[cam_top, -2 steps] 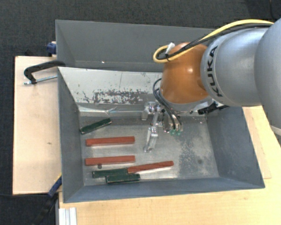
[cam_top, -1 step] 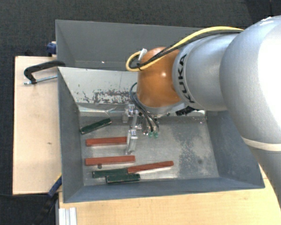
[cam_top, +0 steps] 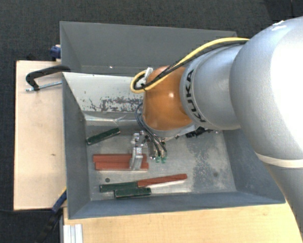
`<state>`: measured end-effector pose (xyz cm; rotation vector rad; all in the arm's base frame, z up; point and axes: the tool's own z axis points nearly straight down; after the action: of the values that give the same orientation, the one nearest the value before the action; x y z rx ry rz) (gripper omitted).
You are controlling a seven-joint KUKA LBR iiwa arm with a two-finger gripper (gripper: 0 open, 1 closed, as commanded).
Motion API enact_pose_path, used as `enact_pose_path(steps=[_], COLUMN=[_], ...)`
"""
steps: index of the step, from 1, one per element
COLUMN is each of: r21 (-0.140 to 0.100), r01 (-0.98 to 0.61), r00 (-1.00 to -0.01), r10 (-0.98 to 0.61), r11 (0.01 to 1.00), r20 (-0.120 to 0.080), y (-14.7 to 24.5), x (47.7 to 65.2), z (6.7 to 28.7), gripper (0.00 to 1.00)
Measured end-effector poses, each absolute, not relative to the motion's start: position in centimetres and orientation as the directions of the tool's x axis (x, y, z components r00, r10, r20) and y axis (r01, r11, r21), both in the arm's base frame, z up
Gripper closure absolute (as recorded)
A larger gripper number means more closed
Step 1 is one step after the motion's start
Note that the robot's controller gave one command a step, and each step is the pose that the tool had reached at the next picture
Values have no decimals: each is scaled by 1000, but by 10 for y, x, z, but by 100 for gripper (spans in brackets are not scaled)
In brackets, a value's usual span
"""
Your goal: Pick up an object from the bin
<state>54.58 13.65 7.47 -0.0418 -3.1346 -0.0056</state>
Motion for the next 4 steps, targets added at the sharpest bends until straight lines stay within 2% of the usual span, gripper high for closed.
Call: enact_pose_path(steps=[1, 2, 3, 4], r21=[4, 0, 1, 1], r01=[27, 57, -2, 82], r00=[-1000, -998, -1000, -997], r10=[27, 57, -2, 82], r11=[1000, 998, 1000, 997], r20=[5, 3, 0, -5], y=[136, 140, 119, 134], x=[546, 553, 537, 538], z=[75, 111, 154, 186], gripper=[100, 100, 100, 100])
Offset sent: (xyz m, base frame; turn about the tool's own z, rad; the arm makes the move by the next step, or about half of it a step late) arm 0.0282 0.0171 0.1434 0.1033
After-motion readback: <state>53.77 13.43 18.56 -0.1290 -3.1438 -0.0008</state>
